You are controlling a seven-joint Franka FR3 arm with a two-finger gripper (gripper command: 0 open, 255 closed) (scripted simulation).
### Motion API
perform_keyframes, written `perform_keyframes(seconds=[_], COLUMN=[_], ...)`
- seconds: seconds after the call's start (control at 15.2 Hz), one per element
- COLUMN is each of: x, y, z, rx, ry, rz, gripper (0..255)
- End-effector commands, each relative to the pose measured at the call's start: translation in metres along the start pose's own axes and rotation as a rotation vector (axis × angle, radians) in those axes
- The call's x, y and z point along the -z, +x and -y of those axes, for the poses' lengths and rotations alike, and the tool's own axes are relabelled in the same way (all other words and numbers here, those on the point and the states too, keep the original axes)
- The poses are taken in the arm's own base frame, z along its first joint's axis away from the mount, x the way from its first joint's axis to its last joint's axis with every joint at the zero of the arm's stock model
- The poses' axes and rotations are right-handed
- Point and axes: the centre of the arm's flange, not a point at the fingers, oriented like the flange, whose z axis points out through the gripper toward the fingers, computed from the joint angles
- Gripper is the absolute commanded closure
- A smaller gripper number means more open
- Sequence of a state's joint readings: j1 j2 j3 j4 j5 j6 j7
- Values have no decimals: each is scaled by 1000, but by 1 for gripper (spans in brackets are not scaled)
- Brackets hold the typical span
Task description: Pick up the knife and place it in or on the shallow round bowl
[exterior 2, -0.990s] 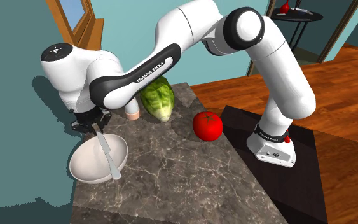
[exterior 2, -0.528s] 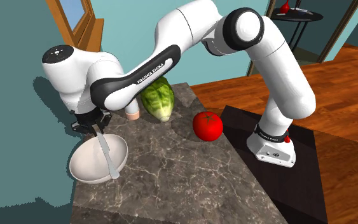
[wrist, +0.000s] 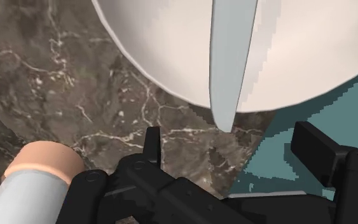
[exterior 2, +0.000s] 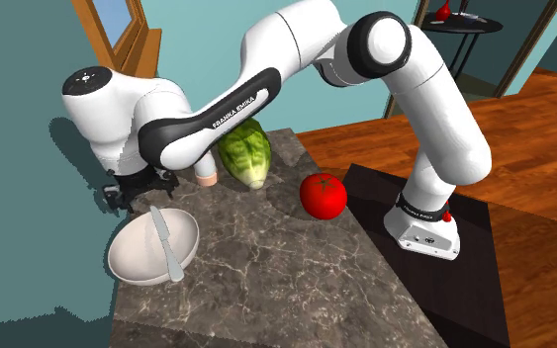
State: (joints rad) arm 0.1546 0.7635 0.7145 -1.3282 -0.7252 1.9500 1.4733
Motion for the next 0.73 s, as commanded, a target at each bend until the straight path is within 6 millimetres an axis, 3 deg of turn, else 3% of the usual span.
perform_keyframes(seconds=[0.0,0.13,0.66], x=[20,43,43], y=[-1,-1,-1], z=[-1,-1,-1], rx=[0,0,0], ry=[0,0,0], rz=[0,0,0], gripper=[0,0,0])
